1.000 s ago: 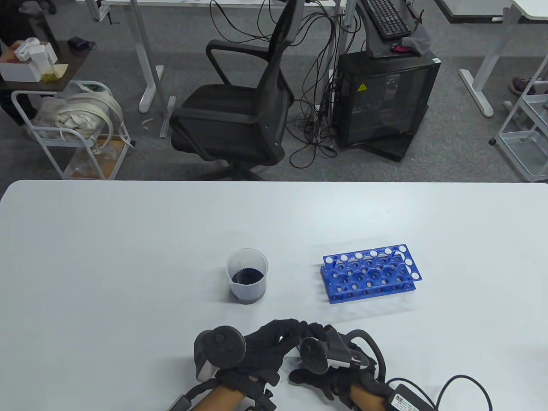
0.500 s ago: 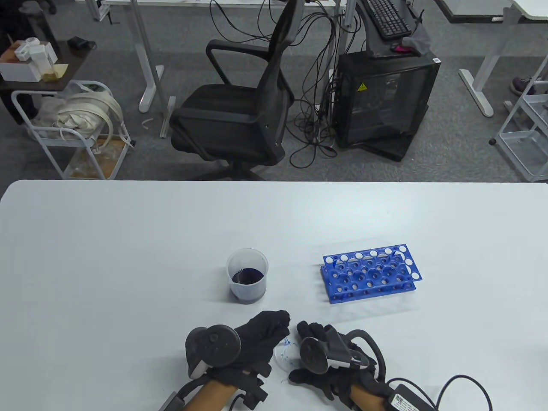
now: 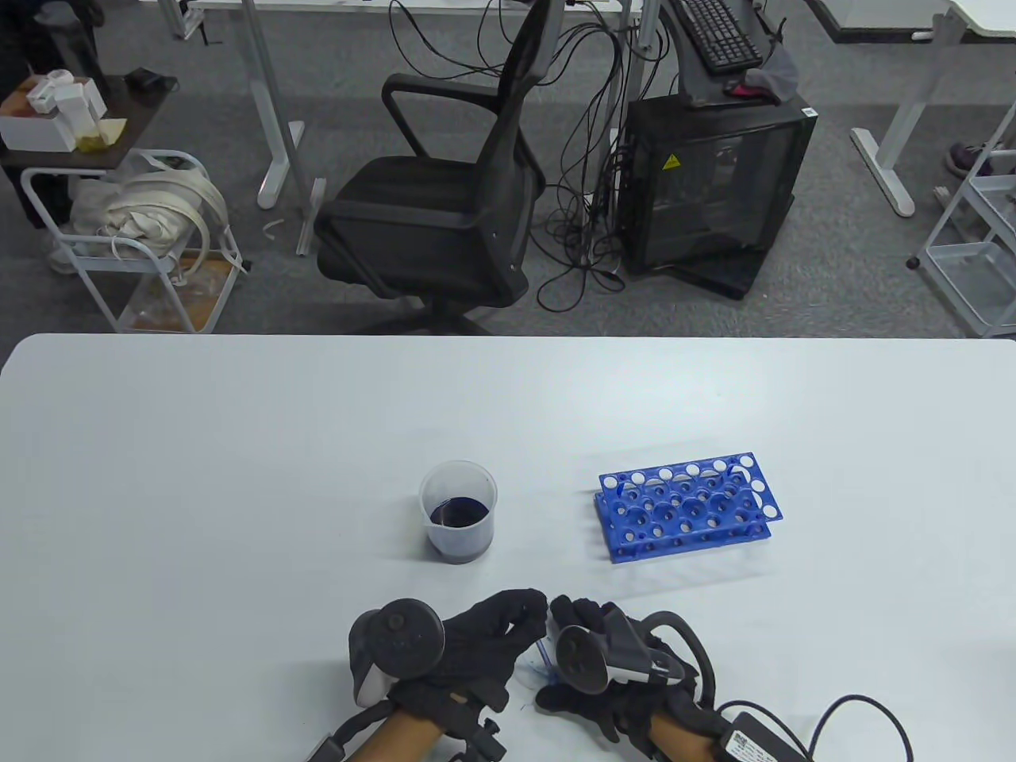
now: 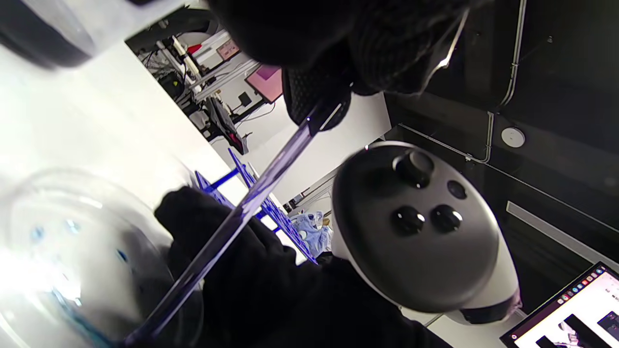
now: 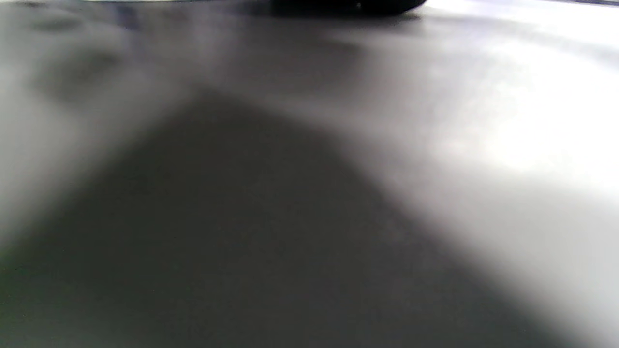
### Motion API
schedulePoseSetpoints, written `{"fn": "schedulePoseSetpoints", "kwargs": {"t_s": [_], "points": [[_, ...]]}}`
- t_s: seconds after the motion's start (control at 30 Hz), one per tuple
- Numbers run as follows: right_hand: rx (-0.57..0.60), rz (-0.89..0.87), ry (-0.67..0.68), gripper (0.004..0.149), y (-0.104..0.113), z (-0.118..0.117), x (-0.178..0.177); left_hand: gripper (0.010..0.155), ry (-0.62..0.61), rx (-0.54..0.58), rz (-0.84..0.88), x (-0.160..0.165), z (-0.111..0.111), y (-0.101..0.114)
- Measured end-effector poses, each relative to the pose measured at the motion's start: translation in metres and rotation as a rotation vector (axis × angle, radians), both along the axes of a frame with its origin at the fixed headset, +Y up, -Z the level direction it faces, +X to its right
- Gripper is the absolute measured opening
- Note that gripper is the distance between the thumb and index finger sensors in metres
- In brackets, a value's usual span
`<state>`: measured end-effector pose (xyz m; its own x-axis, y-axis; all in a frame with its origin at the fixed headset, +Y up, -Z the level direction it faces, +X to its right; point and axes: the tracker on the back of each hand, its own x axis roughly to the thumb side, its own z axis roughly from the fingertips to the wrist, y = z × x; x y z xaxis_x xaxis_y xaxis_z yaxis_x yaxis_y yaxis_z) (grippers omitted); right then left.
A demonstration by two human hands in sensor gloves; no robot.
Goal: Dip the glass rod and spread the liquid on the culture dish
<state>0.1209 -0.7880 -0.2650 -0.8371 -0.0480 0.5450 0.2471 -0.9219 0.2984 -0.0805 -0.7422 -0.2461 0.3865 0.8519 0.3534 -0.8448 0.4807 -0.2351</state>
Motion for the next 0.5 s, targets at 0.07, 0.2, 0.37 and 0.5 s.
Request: {"fn": "schedulePoseSetpoints", "kwargs": {"t_s": [0.07,0.2,0.37,0.5], "points": [[0.000,0.000,0.000,0.105,0.000,0.000,0.000,0.044,-0.015,0.006,-0.017,0.003,0.000,0.001],[0.000,0.000,0.000,0.105,0.000,0.000,0.000,0.045,-0.019,0.016,-0.042,0.009,-0.001,0.002],[0.001,0.003,0.000,0.105,0.000,0.000,0.000,0.044,-0.004,0.049,-0.111,0.009,-0.004,0.007],[-0.001,0.001,-0.001,0.105,0.000,0.000,0.000,0.044,0.034,0.091,-0.155,0.001,-0.007,0.010]]}}
